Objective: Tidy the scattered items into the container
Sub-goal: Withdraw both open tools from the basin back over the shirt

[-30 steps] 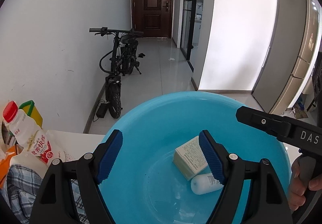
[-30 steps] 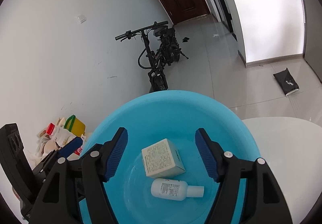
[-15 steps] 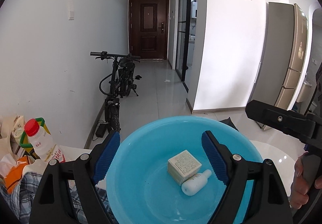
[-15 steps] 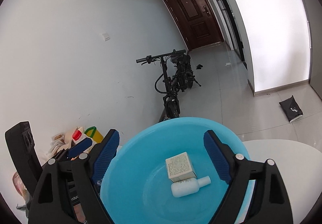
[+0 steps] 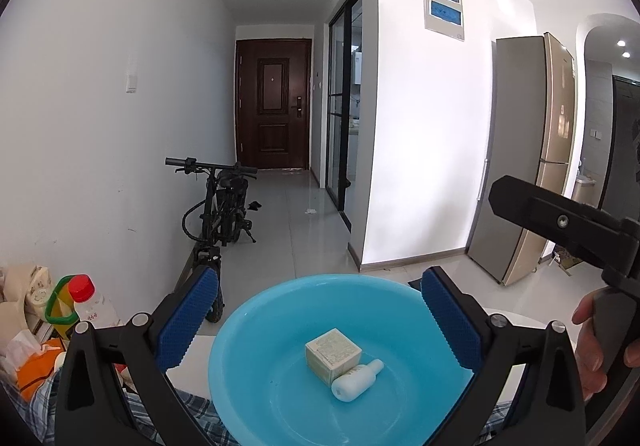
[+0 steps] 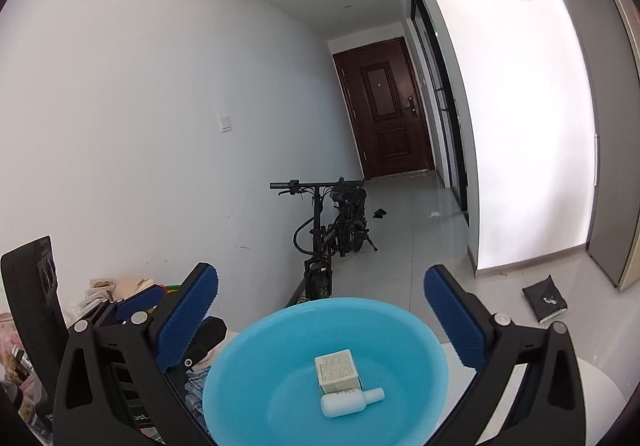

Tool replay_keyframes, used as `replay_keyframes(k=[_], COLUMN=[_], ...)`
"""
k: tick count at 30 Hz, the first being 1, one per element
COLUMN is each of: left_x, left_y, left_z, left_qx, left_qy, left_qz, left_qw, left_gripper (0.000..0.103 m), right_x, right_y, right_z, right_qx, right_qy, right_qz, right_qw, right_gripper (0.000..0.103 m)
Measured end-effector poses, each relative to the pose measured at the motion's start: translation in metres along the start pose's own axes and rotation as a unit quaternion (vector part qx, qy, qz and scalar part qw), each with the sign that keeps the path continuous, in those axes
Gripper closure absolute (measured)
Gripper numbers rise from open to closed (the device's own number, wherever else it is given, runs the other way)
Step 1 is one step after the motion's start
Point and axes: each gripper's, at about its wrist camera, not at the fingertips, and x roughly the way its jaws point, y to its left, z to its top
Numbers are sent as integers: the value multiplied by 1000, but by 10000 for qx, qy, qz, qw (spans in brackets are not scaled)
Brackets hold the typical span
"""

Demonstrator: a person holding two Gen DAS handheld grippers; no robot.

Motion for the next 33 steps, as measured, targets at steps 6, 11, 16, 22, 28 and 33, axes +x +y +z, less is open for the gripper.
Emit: replay_keyframes(k=[6,11,16,22,28,33], left_x=[-36,-42,-57,-103,-156,-205], left_y=[-9,-18,-28,-30,-50,-53], left_z=[2,6,12,1,-20,-38], left_qx=[-16,47,237,135,689,652], left_qy=[-362,-341,-355,-354,-360,-142], left_qz=[-156,-239,83,-96,85,-245], left_qw=[9992,9991,9991,9992,9969,9975], left_gripper=[0,0,0,0,0,0], right_x=[-17,-20,-29,-77,-127,-175], right_y=[11,10,-8,-16,4,27], right_z=[2,3,11,1,-12,-30], right_qx=[-287,-188,217,160,-245,-667], right_qy=[-218,-291,250,228,509,590], right_qz=[-36,77,246,53,370,829], right_qw=[9993,9994,9991,9996,9977,9926], right_gripper=[0,0,0,0,0,0])
